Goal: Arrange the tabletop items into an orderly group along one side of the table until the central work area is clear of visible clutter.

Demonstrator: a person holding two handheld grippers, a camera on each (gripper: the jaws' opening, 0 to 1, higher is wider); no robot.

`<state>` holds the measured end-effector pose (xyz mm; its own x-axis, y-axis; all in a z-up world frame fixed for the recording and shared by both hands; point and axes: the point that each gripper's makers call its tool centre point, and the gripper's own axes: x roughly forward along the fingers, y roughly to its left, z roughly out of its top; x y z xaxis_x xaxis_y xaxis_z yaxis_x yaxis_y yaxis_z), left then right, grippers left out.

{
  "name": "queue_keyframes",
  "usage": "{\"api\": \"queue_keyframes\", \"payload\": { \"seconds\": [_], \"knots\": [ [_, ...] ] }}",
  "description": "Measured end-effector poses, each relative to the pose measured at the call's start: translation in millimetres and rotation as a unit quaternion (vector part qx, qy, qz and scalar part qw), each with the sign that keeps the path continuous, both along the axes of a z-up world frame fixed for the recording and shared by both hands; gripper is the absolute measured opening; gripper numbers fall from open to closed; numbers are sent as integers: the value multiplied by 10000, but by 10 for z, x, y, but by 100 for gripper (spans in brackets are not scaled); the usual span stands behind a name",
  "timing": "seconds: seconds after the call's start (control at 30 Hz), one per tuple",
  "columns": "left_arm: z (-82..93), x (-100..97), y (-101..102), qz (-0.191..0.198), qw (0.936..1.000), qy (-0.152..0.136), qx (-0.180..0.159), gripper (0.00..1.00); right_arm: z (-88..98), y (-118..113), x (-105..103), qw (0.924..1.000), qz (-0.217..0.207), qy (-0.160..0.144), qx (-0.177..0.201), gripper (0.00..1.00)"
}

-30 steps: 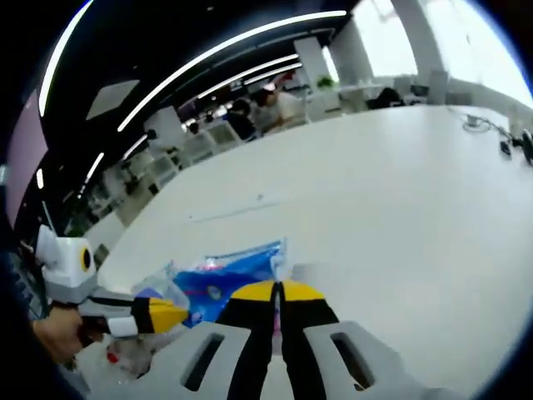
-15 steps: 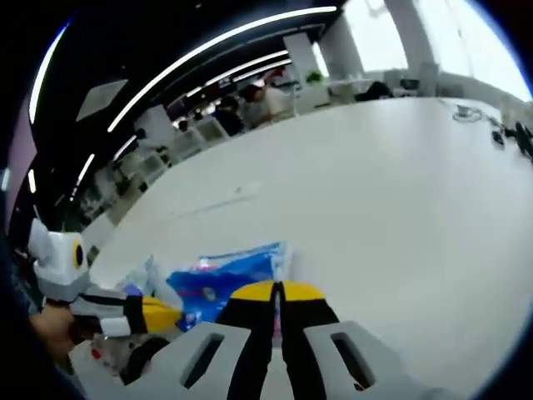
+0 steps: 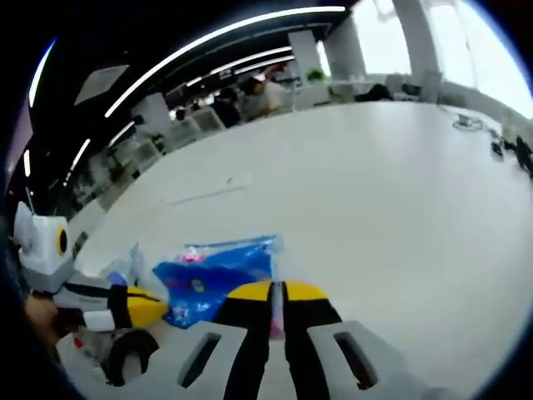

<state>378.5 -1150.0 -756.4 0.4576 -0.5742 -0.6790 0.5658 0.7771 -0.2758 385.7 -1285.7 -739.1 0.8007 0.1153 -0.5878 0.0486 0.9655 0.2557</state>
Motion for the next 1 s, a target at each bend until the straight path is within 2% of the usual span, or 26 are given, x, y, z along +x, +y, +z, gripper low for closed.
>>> {"api": "queue_keyframes", "payload": {
  "seconds": [0.07,0.2,0.33,0.4,0.5,0.7,1.0],
  "knots": [
    [53,5,-12,-45,9999,-145,20,13,5,-2,-5,10000,-22,16,-18,7],
    [167,3,-30,-138,9993,-338,-19,19,75,-22,-8,9998,-96,-53,-144,18],
    [286,-10,-38,-304,9978,-591,-41,28,161,-57,9,9994,-93,-123,-323,35],
    [307,-14,-27,-312,9977,-605,-22,34,184,-29,5,9994,-15,-117,-319,44],
    [372,0,-4,-341,9971,-678,-47,40,236,24,-26,9993,94,-119,-327,49],
    [444,28,70,-365,9964,-771,11,61,331,62,-95,9994,123,-129,-285,65],
    [570,-116,360,-516,9948,-870,108,81,511,263,-324,9997,150,-177,-28,81]
  ]
}}
